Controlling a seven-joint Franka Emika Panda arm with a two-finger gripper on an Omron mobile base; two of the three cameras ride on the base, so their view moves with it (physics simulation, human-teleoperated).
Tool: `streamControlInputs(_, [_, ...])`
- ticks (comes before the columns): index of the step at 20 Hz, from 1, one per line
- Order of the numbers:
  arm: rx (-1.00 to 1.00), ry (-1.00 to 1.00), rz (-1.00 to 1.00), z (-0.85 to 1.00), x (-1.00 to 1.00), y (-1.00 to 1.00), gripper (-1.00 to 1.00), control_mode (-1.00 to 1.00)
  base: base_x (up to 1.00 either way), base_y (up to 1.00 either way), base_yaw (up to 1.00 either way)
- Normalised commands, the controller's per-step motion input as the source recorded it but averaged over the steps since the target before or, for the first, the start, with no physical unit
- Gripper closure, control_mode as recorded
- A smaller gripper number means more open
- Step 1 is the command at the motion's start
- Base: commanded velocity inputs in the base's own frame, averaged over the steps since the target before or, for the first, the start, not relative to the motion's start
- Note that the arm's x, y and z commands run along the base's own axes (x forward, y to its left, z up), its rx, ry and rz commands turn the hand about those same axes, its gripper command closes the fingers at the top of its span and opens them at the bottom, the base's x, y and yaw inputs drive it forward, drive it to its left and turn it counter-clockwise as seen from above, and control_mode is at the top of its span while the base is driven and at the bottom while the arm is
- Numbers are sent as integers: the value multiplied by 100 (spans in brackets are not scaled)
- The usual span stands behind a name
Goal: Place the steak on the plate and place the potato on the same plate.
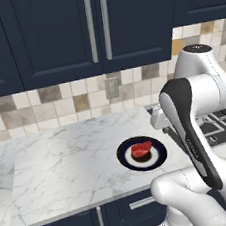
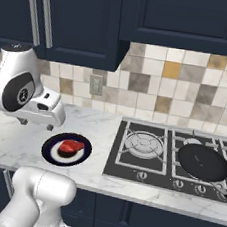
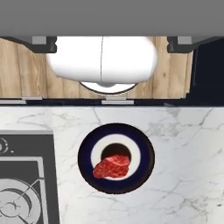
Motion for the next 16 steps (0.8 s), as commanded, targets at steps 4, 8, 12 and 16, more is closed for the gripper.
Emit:
streamControlInputs(4, [0,0,0,0,0,0,-100,100,-84,-60,0])
streamControlInputs(8, [0,0,0,0,0,0,-100,100,-46,-100,0])
streamControlInputs(12, [0,0,0,0,0,0,-100,100,-3,-100,0])
streamControlInputs(16, [0,0,0,0,0,0,-100,100,0,-100,0])
